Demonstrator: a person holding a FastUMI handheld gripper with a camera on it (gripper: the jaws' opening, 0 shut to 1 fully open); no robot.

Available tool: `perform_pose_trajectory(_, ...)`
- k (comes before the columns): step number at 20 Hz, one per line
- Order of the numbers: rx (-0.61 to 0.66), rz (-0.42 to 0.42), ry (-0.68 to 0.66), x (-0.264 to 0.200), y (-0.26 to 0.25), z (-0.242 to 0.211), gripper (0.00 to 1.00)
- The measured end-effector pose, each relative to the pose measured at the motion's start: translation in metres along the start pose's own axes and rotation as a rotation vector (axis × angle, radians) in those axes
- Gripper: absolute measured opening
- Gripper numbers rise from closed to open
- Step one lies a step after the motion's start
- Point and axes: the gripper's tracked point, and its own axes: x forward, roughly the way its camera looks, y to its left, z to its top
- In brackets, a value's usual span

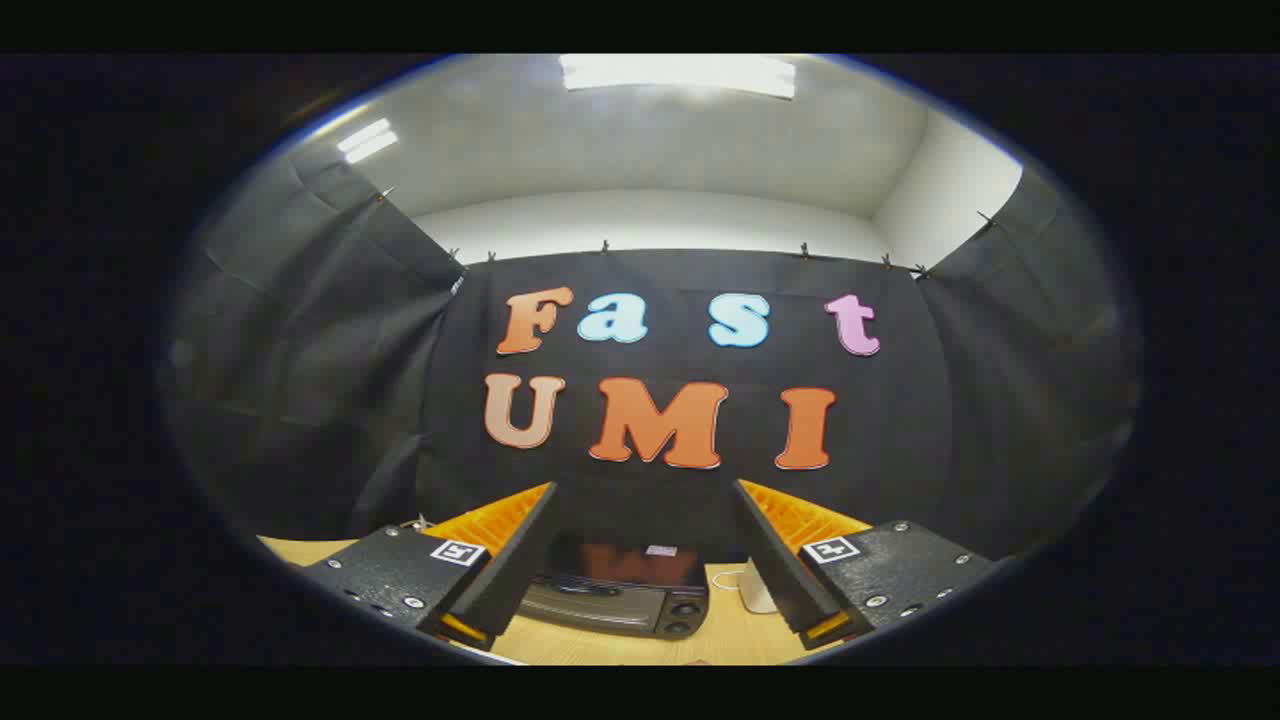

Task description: Open the toaster oven, put the food inside, and close the toaster oven door.

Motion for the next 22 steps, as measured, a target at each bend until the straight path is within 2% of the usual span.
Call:
perform_pose_trajectory(13, 0.031, 0.025, 0.016, 0.008, 0.018, 0.0, 0.99)
perform_pose_trajectory(22, 0.048, 0.019, 0.055, 0.028, 0.033, -0.027, 0.99)
